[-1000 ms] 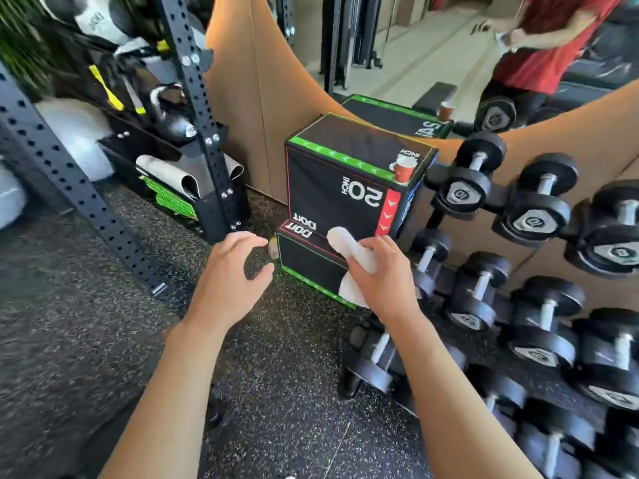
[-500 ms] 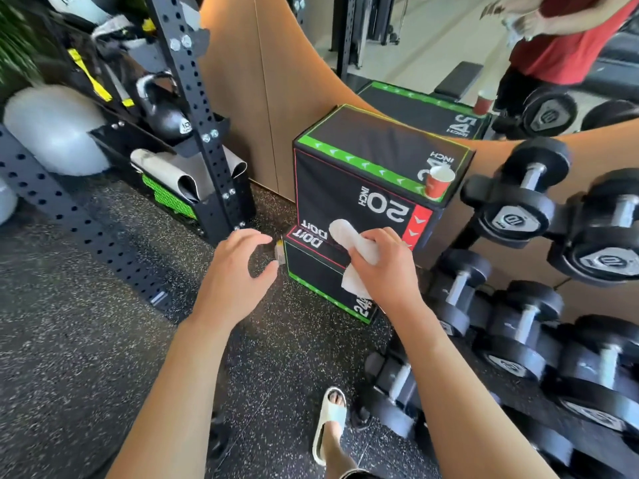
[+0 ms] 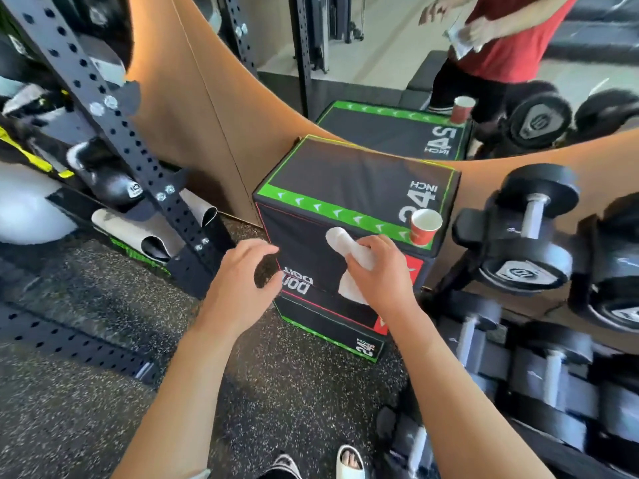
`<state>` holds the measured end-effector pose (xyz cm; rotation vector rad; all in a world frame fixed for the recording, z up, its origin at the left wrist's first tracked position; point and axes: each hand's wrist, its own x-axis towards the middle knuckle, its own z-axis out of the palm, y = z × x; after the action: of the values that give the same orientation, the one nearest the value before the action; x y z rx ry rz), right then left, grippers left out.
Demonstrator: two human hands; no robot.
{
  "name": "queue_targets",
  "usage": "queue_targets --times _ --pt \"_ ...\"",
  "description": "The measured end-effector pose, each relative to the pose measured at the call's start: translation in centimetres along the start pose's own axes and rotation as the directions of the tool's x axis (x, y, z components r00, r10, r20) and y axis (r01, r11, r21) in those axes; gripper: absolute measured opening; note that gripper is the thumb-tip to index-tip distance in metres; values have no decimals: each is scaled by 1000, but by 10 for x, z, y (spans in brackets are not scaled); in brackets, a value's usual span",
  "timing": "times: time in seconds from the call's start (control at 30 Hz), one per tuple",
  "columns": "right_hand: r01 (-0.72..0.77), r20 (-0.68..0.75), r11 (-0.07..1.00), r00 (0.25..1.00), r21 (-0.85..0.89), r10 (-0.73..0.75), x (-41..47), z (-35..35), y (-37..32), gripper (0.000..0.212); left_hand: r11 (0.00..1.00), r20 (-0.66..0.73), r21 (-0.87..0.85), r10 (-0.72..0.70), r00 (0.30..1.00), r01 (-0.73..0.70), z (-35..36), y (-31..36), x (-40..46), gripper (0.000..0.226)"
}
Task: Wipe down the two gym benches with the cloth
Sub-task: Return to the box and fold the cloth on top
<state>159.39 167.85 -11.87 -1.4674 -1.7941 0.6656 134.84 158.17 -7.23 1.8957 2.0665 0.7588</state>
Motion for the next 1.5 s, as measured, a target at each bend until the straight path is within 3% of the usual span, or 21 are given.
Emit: queue_targets --times 0.27,0.67,0.9,1.1,1.33,1.5 --pt "-86 -63 993 995 -75 82 82 24 22 12 995 76 -51 94 993 -90 30 -23 108 38" --pt "-303 -119 940 951 -155 287 240 126 35 9 961 250 -135 269 930 -242 62 -100 311 40" --pt "-413 -205 893 903 -179 377 283 165 61 12 947 351 -161 318 881 -278 108 -121 356 39" --pt "-378 127 902 904 -209 408 282 169 99 56 957 426 -148 289 858 -249 150 -113 362 39" --pt "-422 53 897 901 -130 431 266 128 145 26 972 460 -92 234 857 -216 189 -89 356 36" --pt "-474 117 867 863 -152 492 274 129 156 39 983 503 3 159 850 -185 218 -76 356 32"
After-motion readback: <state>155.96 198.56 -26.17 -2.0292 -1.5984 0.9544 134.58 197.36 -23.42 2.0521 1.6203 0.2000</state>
